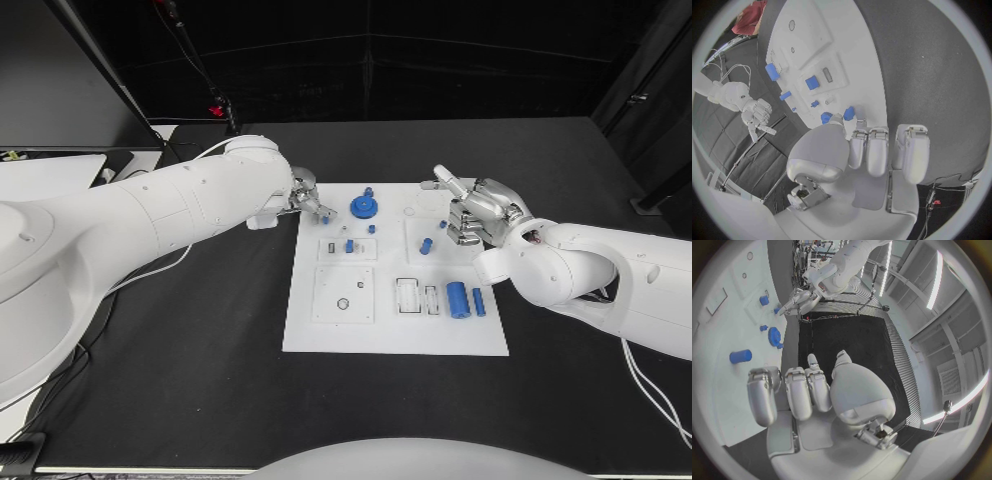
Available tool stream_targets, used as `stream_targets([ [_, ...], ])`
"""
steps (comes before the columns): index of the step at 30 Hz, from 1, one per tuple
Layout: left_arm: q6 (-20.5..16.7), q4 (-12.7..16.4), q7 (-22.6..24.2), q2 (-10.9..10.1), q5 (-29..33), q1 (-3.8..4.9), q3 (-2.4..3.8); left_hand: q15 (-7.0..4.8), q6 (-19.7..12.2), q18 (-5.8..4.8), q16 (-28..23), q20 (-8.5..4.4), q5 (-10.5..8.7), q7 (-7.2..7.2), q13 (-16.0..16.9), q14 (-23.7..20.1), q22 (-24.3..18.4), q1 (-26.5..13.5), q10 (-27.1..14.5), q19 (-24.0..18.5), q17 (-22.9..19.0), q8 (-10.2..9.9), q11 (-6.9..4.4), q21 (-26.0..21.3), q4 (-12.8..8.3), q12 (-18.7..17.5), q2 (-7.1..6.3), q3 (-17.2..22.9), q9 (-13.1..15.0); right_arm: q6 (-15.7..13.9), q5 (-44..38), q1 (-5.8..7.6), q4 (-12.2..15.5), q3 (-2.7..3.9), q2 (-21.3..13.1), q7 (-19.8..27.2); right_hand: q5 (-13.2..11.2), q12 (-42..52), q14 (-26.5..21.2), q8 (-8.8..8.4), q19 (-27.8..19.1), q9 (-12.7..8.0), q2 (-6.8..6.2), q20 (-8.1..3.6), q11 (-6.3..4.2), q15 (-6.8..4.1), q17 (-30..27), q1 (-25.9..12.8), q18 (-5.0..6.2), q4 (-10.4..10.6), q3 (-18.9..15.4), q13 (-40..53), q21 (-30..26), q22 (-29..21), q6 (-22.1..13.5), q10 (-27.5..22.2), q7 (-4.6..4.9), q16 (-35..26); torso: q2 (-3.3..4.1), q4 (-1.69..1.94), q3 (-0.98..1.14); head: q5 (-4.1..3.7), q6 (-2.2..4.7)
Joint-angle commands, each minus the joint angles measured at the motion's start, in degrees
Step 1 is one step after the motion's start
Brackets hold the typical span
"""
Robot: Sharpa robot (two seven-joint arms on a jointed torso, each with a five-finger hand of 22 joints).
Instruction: Assemble the parts on the task board
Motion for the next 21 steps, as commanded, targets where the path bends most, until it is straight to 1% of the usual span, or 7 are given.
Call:
stream_targets([
  [1, 0.45, 0.01, 0.33, 0.07, -0.17, 0.08, 0.05, -0.33, 0.16, -0.37, 0.05, -0.40, 0.57, -0.29, 14.89, 6.10, 15.10, 0.72, 6.10, 6.09, 15.09, -0.35, -0.17, 0.18, 0.03, -0.31, 0.20, 0.42, -0.07, 0.23, 0.00, 0.08, 0.12, 0.02, -0.01, 0.25, 0.25, 0.14, 6.06, 0.29, 6.06, 0.09, 0.65, 0.30, 0.16, 0.04, 15.10, 0.14, -0.40, 0.10, -0.10, 15.04, 0.19, 15.10, -0.53, 5.86, 1.54, 0.14, 0.01, 0.00, -0.01, -0.05, -0.07],
  [4, 0.53, 0.11, 0.43, 0.11, -0.17, 0.08, 0.05, -0.35, 0.18, -0.37, 0.05, -0.41, 0.82, -0.32, 14.89, 6.10, 15.10, 1.05, 6.10, 6.09, 15.09, -0.41, -0.19, 0.18, 0.03, -0.31, 0.43, 0.63, -0.07, 0.23, 0.00, 0.08, 0.12, 0.02, -0.01, 0.23, 0.25, 0.14, 6.06, 0.29, 6.06, 0.09, 0.65, 0.30, 0.16, 0.04, 15.10, 0.14, -0.40, 0.10, -0.10, 15.04, 0.19, 15.10, -0.53, 5.86, 1.54, 0.14, 0.03, 0.00, 0.01, -0.11, -0.12],
  [9, 0.36, 0.16, 0.68, 0.19, -0.17, 0.07, 0.05, -0.35, 0.21, -0.37, 0.05, -0.42, 0.91, -0.33, 14.89, 6.10, 15.10, 1.22, 6.10, 6.09, 15.09, -0.44, -0.21, 0.18, 0.05, -0.31, 0.63, 0.77, -0.06, 0.25, 0.00, 0.08, 0.05, 0.02, 0.08, 0.22, 0.25, 0.14, 6.06, 0.29, 6.06, 0.09, 0.65, 0.30, 0.16, 0.04, 15.10, 0.14, -0.40, 0.10, -0.10, 15.04, 0.19, 15.10, -0.53, 5.86, 1.54, 0.14, -0.02, -0.06, -0.03, -0.13, -0.20],
  [21, 0.52, -0.01, 0.61, 0.39, -0.16, 0.04, 0.05, -0.36, 0.20, -0.37, 0.05, -0.42, 0.98, -0.33, 14.89, 6.10, 15.10, 1.37, 6.10, 6.09, 15.09, -0.49, -0.22, 0.18, 0.05, -0.31, 0.77, 0.88, -0.06, 0.29, 0.00, 0.08, -0.08, 0.02, 0.20, 0.20, 0.25, 0.14, 6.06, 0.29, 6.06, 0.09, 0.65, 0.30, 0.16, 0.04, 15.10, 0.14, -0.40, 0.10, -0.10, 15.04, 0.19, 15.10, -0.53, 5.86, 1.54, 0.14, -0.02, 0.07, 0.01, -0.47, -0.46],
])
